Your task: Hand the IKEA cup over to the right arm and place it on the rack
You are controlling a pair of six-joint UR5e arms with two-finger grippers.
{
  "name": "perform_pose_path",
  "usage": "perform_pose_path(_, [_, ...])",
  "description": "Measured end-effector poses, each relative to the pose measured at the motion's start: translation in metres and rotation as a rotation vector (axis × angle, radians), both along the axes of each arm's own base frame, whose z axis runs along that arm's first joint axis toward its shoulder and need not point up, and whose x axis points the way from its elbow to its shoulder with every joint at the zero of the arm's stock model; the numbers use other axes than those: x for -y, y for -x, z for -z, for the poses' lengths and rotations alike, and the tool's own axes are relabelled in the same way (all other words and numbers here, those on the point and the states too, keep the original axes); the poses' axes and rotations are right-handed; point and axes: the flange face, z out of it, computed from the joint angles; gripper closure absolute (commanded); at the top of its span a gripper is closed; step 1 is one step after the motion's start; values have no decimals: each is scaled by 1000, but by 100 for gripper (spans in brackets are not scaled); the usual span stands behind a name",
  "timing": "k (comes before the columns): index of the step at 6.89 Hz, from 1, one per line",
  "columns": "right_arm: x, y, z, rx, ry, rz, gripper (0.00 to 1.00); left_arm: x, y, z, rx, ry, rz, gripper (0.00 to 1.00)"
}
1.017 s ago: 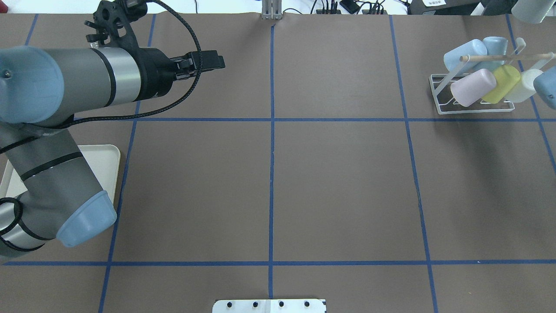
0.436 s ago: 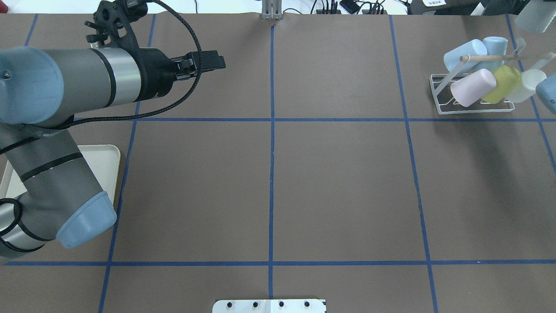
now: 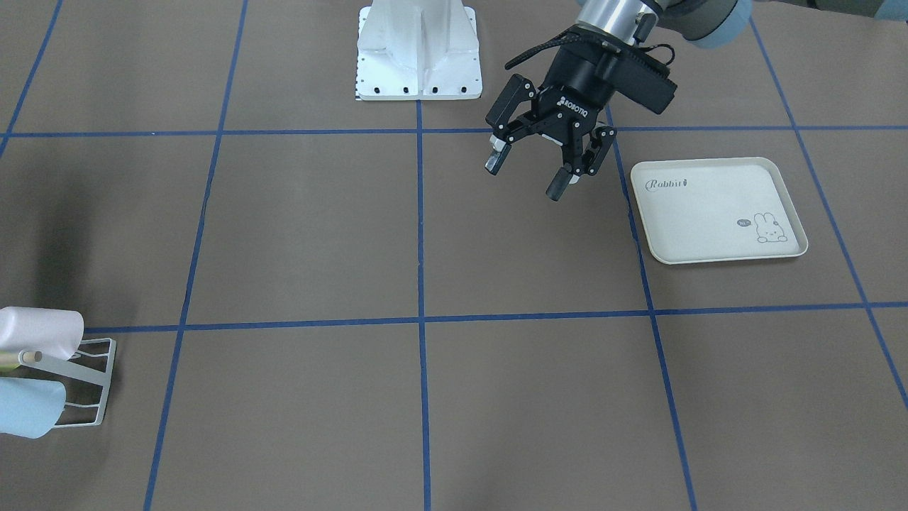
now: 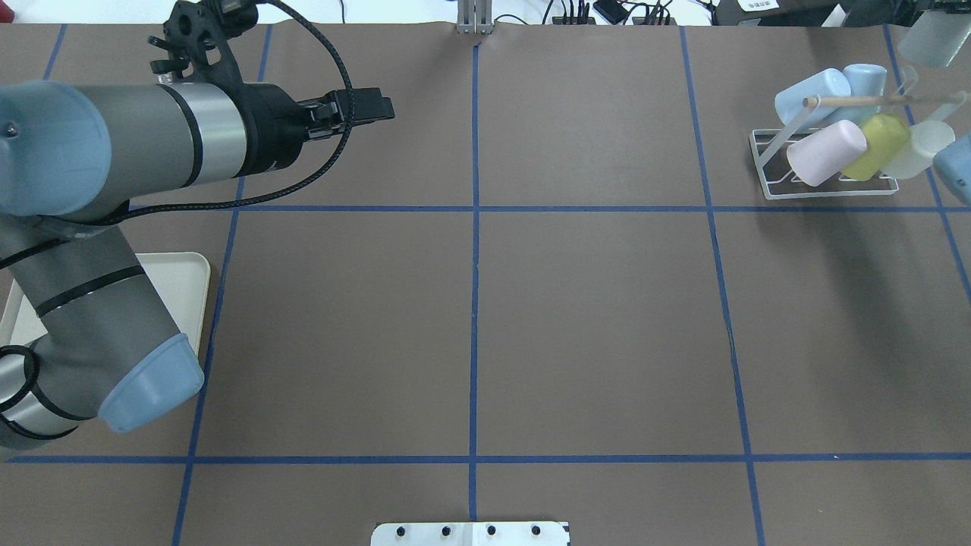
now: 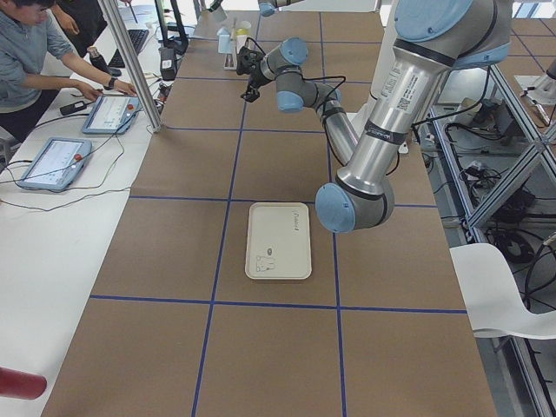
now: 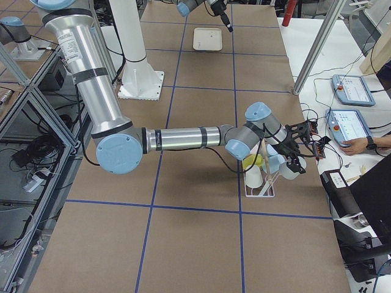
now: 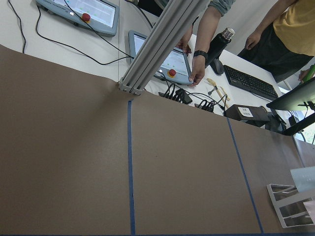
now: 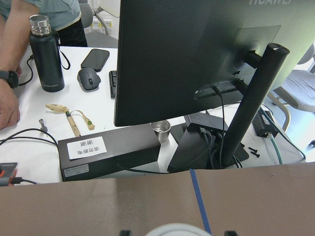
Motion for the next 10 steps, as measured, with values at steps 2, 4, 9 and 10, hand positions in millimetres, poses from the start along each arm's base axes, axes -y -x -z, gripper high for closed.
perform_pose_path(2, [-2, 6, -13, -1, -3, 6, 100, -1, -1, 0, 0, 0, -2, 0])
perform_pose_path(4, [-5, 9, -24, 5, -15, 8, 100, -1, -1, 1, -2, -1, -3, 0])
perform_pose_path(9, [-13, 14, -31, 15, -18, 16, 0, -2, -1, 3, -7, -2, -3, 0])
perform_pose_path(10, [-15, 15, -33, 17, -18, 18, 0, -1, -1, 3, -6, -2, -3, 0])
